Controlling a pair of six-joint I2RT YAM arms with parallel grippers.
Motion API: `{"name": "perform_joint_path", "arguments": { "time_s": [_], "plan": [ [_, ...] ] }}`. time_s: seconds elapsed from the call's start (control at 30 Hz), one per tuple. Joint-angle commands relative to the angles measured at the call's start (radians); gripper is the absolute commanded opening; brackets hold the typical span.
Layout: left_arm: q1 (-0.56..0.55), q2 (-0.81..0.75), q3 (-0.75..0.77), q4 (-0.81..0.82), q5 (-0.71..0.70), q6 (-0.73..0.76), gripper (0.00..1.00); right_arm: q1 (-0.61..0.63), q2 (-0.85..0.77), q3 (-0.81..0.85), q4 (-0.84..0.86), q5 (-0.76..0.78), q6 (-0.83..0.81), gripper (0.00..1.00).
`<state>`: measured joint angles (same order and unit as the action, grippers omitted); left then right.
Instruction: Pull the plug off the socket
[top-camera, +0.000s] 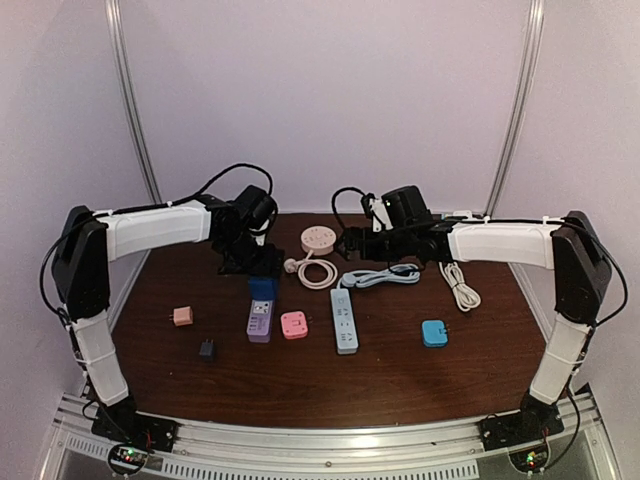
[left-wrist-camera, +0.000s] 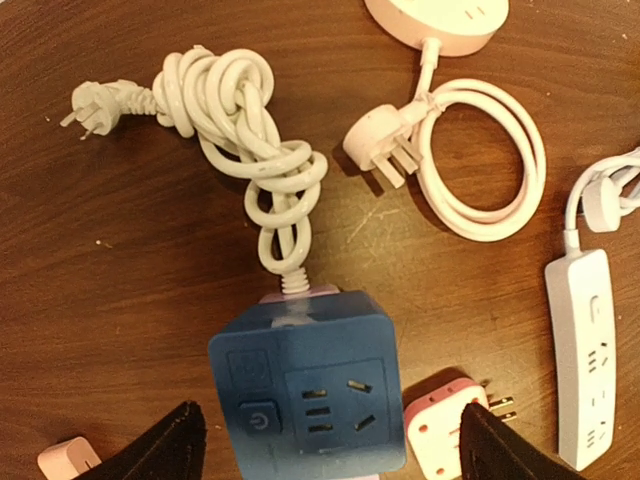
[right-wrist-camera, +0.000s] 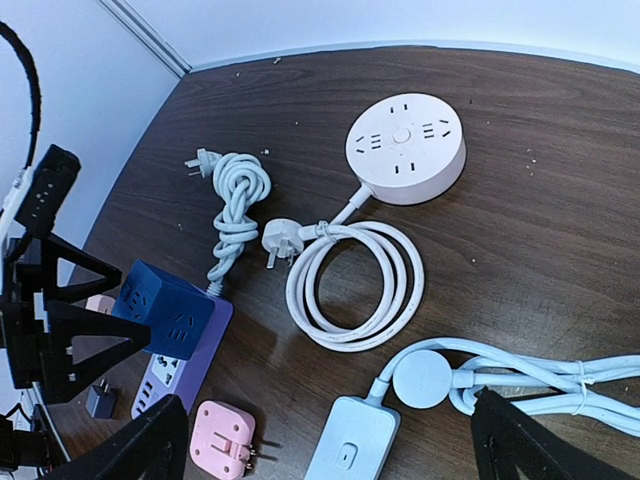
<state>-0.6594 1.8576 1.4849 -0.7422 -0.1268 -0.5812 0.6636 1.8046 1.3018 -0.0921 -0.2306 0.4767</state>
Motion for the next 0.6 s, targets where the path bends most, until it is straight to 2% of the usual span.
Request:
{"name": "perform_joint_path", "arguments": {
  "time_s": [0.0, 0.23, 0.4, 0.5, 0.57],
  "plan": [
    [0.009, 0.059, 0.048, -0.025, 0.025, 0.052, 0.89, 0.005, -0.044, -0.017, 0.025, 0.003, 0.012, 1.00],
    [0.010, 0.111, 0.085, -0.025, 0.022, 0.054, 0.81, 0.008, -0.042, -0.023, 0.025, -0.001, 0.015, 1.00],
    [0.029, 0.110, 0.071, -0.017, 0.031, 0.040, 0.64, 0.018, -0.040, -0.031, 0.027, -0.005, 0.020, 0.99],
    [0.040, 0.098, 0.051, 0.004, 0.053, 0.028, 0.58, 0.032, -0.030, -0.026, 0.032, -0.025, 0.026, 0.98],
    [0.047, 0.091, 0.037, 0.017, 0.069, 0.013, 0.55, 0.045, -0.016, -0.022, 0.050, -0.067, 0.043, 0.93]
  ]
}}
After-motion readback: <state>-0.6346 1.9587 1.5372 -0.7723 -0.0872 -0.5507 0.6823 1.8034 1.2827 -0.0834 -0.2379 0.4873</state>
